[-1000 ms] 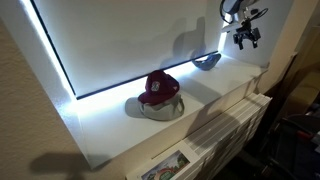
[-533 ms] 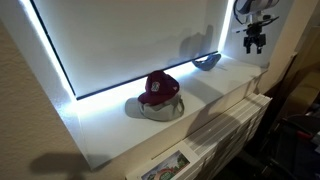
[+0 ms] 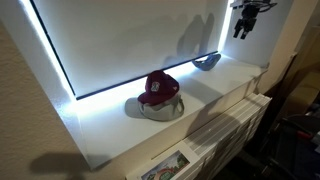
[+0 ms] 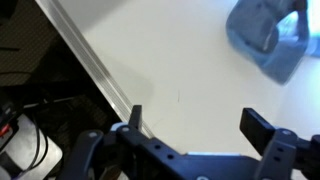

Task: Put the white cap on the rest of the caps

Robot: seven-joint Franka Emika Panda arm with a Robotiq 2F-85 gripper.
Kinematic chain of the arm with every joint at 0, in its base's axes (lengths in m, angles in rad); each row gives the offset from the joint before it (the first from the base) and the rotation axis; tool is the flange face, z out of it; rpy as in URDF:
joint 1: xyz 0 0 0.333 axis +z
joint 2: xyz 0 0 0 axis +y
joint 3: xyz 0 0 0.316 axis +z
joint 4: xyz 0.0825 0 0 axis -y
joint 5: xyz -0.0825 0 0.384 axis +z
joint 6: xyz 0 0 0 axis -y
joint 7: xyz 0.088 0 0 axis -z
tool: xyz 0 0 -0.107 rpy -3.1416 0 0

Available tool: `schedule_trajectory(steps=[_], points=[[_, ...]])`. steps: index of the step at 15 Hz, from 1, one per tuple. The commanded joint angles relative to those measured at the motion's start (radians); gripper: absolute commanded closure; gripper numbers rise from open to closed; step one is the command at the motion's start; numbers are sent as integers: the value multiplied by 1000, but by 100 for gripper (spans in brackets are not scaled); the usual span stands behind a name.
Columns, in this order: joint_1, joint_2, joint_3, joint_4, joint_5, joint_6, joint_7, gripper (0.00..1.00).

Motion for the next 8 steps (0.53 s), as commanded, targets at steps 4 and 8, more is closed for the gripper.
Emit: schedule_trajectory(steps=[4,8], points=[[230,65,32,87,-212,123,427,0],[238,45,65,55,-227,129,453,0]])
